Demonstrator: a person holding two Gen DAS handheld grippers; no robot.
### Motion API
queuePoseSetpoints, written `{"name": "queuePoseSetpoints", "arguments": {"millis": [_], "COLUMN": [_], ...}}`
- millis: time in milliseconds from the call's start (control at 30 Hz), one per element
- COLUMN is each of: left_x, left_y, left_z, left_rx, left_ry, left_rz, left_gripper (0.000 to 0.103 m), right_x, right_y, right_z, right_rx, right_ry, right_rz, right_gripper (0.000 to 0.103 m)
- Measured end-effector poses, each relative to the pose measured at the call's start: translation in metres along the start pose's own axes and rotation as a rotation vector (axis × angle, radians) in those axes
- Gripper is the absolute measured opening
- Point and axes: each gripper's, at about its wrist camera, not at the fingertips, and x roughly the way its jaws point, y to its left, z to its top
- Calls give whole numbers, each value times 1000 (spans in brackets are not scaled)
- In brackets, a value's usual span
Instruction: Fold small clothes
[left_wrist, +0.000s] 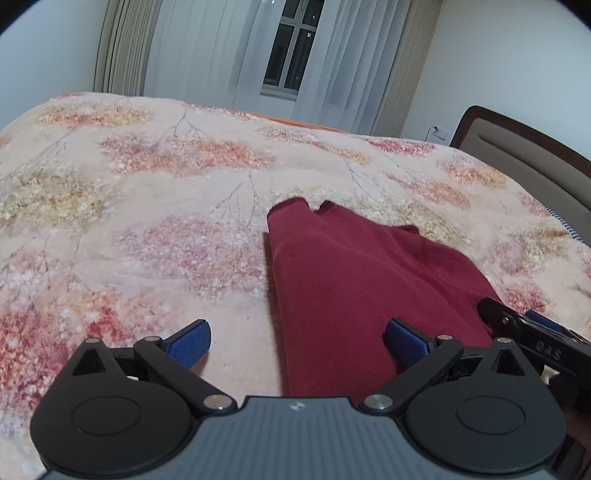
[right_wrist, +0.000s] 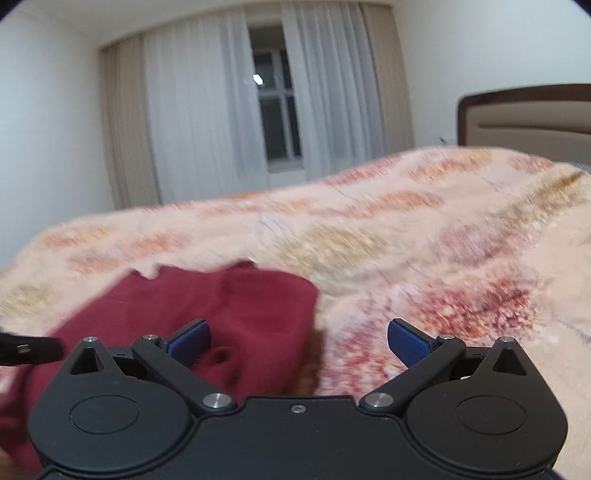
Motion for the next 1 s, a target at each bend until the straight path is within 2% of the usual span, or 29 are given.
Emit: {"name": "queuePoseSetpoints", "arguments": {"millis": [133, 367, 633, 1000], "left_x": [7, 9, 9, 9], "left_y": [8, 12, 18, 19], "left_z": [-11, -26, -33, -35], "left_rx": [-25, -25, -36, -37], "left_ry": [2, -55, -92, -104], "left_rz": [-25, -32, -68, -76], "left_gripper": [103, 103, 103, 103], "right_x": [16, 20, 19, 18], "right_y": [-12, -13, -19, -19], "right_z": [-12, -28, -32, -33], "right_rx": [56, 66, 96, 100], "right_ry": [35, 8, -7, -11], "right_rz": [13, 19, 45, 46], "right_gripper": [102, 102, 102, 102]}}
